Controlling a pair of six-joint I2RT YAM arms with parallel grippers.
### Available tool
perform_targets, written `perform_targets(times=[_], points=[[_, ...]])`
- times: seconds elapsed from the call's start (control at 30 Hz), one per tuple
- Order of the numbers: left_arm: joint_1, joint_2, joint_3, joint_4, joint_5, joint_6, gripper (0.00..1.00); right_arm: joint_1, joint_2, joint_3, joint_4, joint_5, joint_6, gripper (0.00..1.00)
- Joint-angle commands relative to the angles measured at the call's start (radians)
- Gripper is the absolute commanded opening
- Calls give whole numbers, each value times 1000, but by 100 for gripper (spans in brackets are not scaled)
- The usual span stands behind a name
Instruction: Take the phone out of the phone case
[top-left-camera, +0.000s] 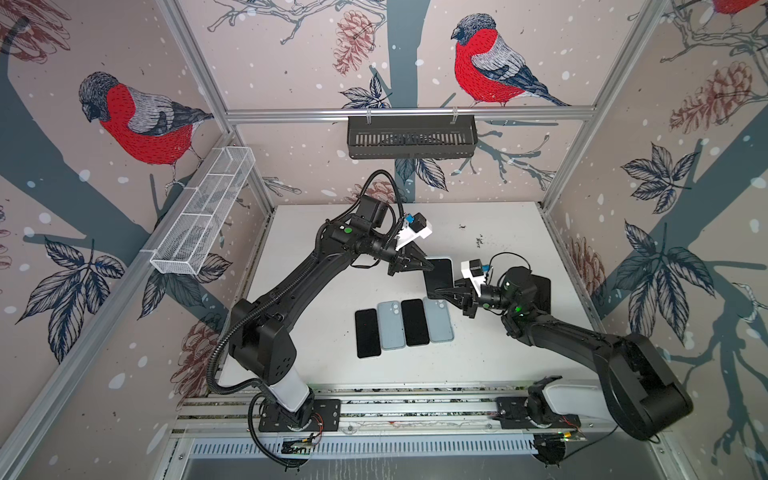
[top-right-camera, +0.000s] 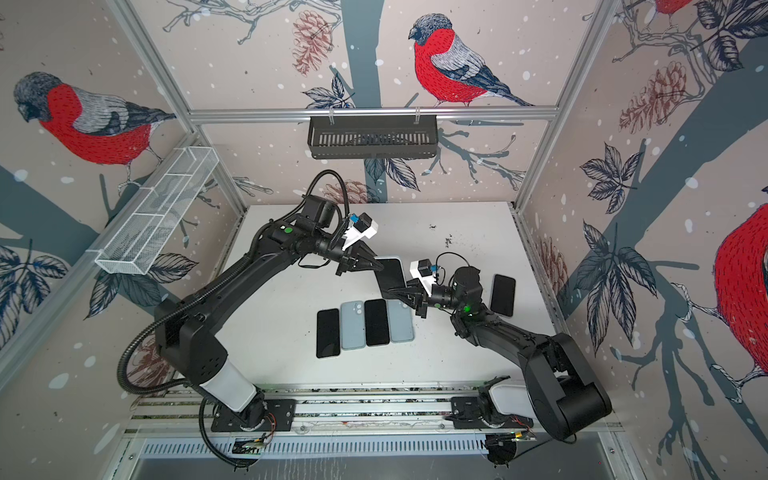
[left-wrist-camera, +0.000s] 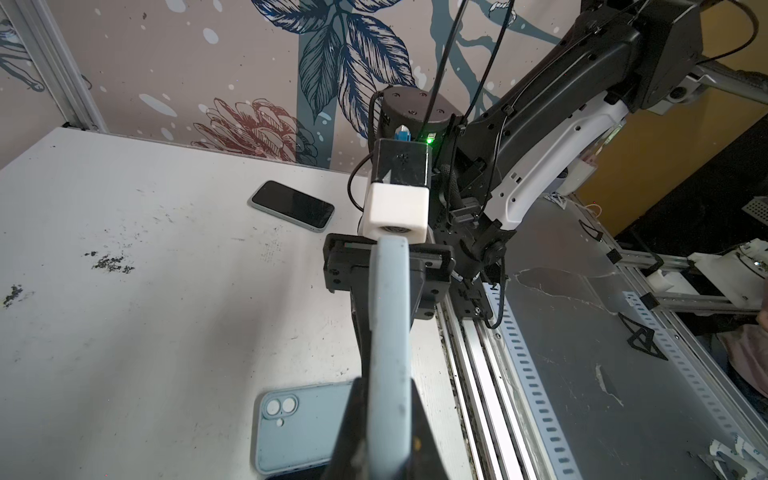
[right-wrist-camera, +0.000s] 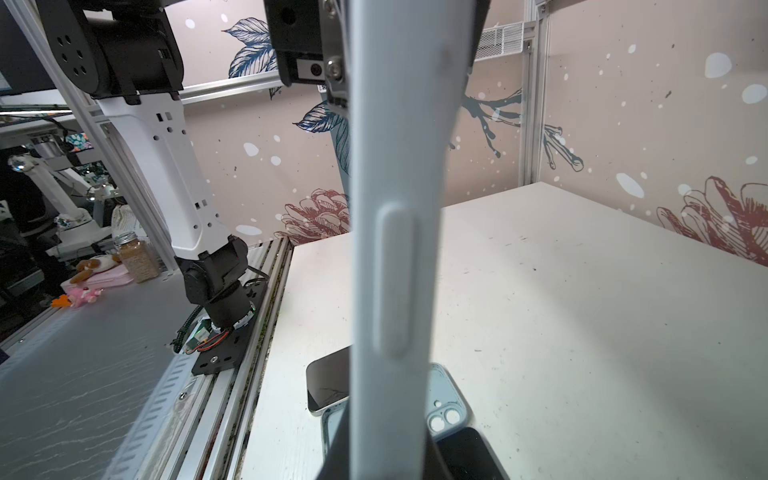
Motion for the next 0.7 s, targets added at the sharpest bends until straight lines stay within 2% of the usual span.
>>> perform_targets(times=[0.0,0.1,0.13,0.2,0.3,0.37,0.47,0.53,0.67], points=[[-6,-47,-63,172,42,-190,0,-1,-31,18,10,88,17,27],[-9,-122,-155,421,-80,-406,0,-1,-89,24,-9,192,59,56],[-9,-156,-200,539,-148,-521,0,-2,-110,31,-35,276,78,63],[-8,-217,-269,731,-290,-711,0,-11,-163,39,-77,419,152,68],[-1,-299,-387,1004,-502,-1025,0,-34,-261,7,-69,600,361,84],[1,-340,-483,1206,-603,-1220,0,-35,-320,-8,-63,630,466,88],[-4,-354,-597,1473,-683,-1460,0,-39,-360,15,-155,658,588,91],[-17,-352,-623,1546,-723,-1547,0,-50,-367,22,-179,629,654,91],[-45,-346,-654,1619,-790,-1670,0,-62,-331,-11,-50,531,790,91]])
